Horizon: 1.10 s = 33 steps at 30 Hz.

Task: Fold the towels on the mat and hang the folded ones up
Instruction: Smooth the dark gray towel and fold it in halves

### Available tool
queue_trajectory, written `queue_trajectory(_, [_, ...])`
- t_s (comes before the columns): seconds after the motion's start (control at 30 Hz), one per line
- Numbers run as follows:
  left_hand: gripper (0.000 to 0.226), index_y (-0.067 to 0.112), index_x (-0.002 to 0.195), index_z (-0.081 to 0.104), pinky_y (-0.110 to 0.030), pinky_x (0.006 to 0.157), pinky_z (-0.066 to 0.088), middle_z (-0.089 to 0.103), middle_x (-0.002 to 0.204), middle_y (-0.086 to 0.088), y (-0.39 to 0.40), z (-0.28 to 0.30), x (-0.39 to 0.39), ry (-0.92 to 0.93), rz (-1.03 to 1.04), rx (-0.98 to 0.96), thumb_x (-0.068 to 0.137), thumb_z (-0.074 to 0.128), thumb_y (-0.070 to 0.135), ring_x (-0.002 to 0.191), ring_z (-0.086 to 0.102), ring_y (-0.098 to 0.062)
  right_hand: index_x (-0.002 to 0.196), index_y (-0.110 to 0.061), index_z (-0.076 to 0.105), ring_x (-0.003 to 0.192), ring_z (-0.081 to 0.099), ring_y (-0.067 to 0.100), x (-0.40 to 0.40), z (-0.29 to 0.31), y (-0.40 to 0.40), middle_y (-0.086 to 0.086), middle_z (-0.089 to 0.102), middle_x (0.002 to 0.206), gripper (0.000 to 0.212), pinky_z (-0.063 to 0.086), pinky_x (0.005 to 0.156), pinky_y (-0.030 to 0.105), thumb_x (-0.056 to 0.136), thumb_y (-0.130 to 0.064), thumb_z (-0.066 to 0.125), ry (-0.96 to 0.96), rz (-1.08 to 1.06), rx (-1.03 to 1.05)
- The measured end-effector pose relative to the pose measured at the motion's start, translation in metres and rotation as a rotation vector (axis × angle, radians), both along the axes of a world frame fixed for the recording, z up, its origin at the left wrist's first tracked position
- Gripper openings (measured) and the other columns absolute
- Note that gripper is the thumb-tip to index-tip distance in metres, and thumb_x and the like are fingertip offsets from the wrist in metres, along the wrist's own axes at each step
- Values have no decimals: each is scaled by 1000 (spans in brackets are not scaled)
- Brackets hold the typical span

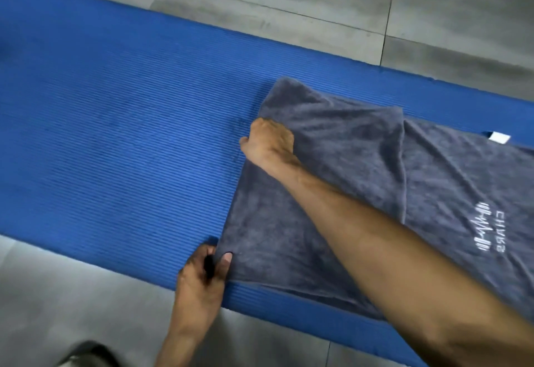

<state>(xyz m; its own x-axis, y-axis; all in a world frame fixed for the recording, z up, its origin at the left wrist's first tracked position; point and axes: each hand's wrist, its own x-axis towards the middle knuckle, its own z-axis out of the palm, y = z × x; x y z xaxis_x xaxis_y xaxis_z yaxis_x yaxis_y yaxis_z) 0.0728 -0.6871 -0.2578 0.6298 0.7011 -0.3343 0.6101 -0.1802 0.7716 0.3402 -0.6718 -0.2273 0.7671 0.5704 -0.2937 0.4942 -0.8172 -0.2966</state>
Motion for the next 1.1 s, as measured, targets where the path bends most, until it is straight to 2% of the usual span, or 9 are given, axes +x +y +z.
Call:
queue_trajectory(0.2, [18,3,101,60,-4,74,44,66,92,-5,70,4,-32,-23,152,8,87,60,-8,74,59,13,86,-22,58,105,63,25,-13,2,56,2,68,108,17,50,85,33,95,-33,49,245,40,227])
queue_trajectory(0.3, [29,-1,111,58,-1,67,44,65,95,-15,114,1,-46,28,213,48,85,60,-12,67,59,16,99,-24,56,107,59,22,-25,0,74,-1,65,114,9,49,92,36,94,-31,52,363,178,293])
queue_trajectory(0.43, [27,9,106,58,-5,61,45,62,85,-15,139,7,-49,161,141,101,82,70,5,62,60,11,120,-17,57,116,52,24,-37,5,28,1,60,126,28,42,97,33,92,-21,55,187,285,444])
queue_trajectory(0.5, [32,19,100,57,-22,73,51,61,91,-15,132,19,-43,224,37,341,74,59,36,75,62,-2,116,-16,61,111,55,26,-38,-2,-18,2,63,121,28,45,95,37,88,-17,58,125,191,553])
queue_trajectory(0.6, [38,10,96,60,-48,72,51,61,88,-15,78,32,-18,225,-156,543,76,44,38,77,59,-36,113,-17,62,106,56,29,-23,-17,-79,2,63,118,31,46,92,42,83,-16,58,-104,-88,522])
queue_trajectory(0.7, [26,17,85,62,-46,66,50,63,79,-6,-12,41,19,100,-447,542,83,49,40,70,59,-32,123,-20,56,112,52,32,19,-23,-98,5,57,125,38,46,93,45,85,-25,57,-109,-414,432])
queue_trajectory(0.8, [40,19,88,62,-41,63,49,60,89,-6,-73,28,37,266,-706,610,66,67,52,74,56,-30,126,-31,48,107,58,26,60,-14,-89,2,59,121,43,50,92,44,86,-41,57,206,-530,524])
queue_trajectory(0.93, [49,17,84,62,-40,59,48,58,77,-5,-85,21,42,416,-685,651,44,84,33,70,57,-28,127,-18,56,105,60,22,79,-1,-69,6,61,119,42,51,95,37,88,-29,66,507,-506,493])
queue_trajectory(1.1, [36,19,84,57,-33,60,45,59,70,-1,-92,30,41,162,-655,688,53,73,26,60,57,-23,101,-6,68,91,60,15,83,7,-73,5,64,98,16,52,80,21,85,-5,66,599,-724,819])
